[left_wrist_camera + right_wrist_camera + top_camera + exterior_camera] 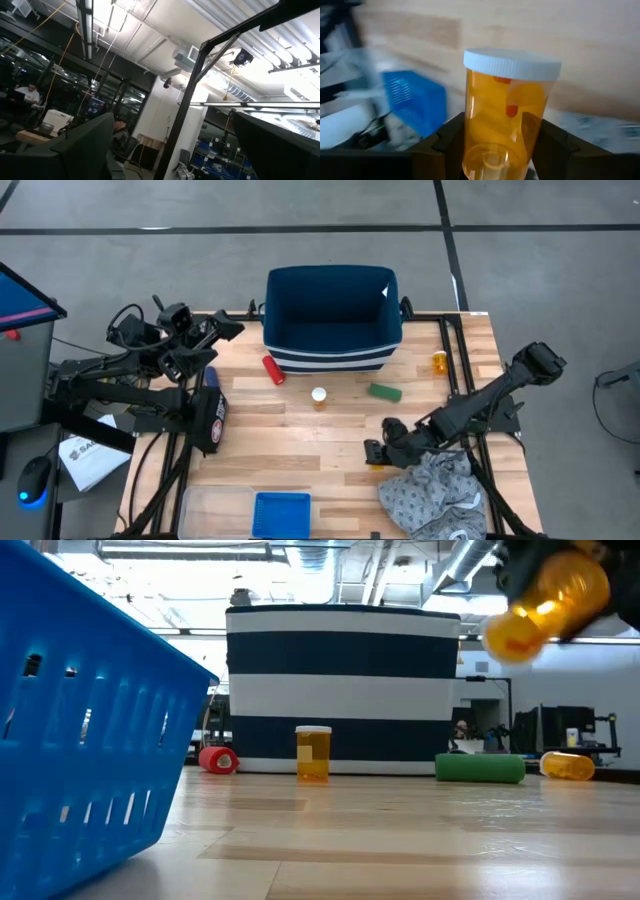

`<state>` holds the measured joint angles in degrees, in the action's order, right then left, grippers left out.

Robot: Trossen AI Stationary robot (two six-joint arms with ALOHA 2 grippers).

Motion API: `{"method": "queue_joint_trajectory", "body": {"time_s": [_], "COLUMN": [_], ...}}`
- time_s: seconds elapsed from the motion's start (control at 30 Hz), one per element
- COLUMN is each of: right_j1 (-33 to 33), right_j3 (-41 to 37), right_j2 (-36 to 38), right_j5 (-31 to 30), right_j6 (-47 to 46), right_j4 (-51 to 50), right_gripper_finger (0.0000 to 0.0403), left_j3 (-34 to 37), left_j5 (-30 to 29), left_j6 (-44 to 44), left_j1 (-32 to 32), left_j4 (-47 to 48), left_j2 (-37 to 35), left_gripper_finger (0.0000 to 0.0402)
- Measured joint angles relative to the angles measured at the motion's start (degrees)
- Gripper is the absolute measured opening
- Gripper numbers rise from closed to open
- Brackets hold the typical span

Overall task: Pick & place medical supplies in basket/bin
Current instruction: Put the middle yellow pill bottle into the blue basket

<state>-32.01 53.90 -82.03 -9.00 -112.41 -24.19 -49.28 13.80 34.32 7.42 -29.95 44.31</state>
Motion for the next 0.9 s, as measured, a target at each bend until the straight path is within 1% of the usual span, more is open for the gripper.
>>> {"method": "queue_joint_trajectory", "body": {"time_s": [0.1, 0.27, 0.33, 0.4, 0.67, 0.73, 0.83, 0.9], "right_j1": [-0.7, -0.6, 0.0, 0.8, 3.5, 3.6, 3.7, 3.7], "right_j3": [0.2, 0.5, 2.0, 4.6, 20.6, 24.0, 27.8, 30.2], "right_j2": [-1.8, -7.8, -10.8, -14.0, -26.2, -28.7, -31.3, -32.8], "right_j5": [-0.1, -0.1, 0.0, 1.5, 12.5, 15.1, 17.7, 18.1], "right_j6": [1.0, 3.2, 4.7, 7.2, 17.6, 19.2, 21.1, 21.5], "right_j4": [6.8, 23.7, 28.5, 31.3, 31.9, 30.1, 25.9, 25.2], "right_gripper_finger": [0.0177, 0.0179, 0.0179, 0.0177, 0.018, 0.018, 0.0179, 0.018], "left_j3": [0.0, 0.0, 0.0, 0.0, 0.0, 0.0, 0.0, 0.0], "left_j5": [0.0, 0.0, 0.0, 0.0, 0.0, 0.0, 0.0, 0.0], "left_j6": [-1.3, -1.5, -1.5, -1.5, -1.1, -1.1, -0.8, 0.2], "left_j1": [0.0, 0.0, 0.0, 0.0, 0.0, 0.0, 0.0, 0.0], "left_j4": [0.2, 0.4, 0.6, 0.8, 1.6, 1.7, 1.7, 2.0], "left_j2": [0.0, 0.0, 0.0, 0.0, 0.0, 0.0, 0.0, 0.0], "left_gripper_finger": [0.04, 0.04, 0.04, 0.04, 0.04, 0.04, 0.04, 0.04]}}
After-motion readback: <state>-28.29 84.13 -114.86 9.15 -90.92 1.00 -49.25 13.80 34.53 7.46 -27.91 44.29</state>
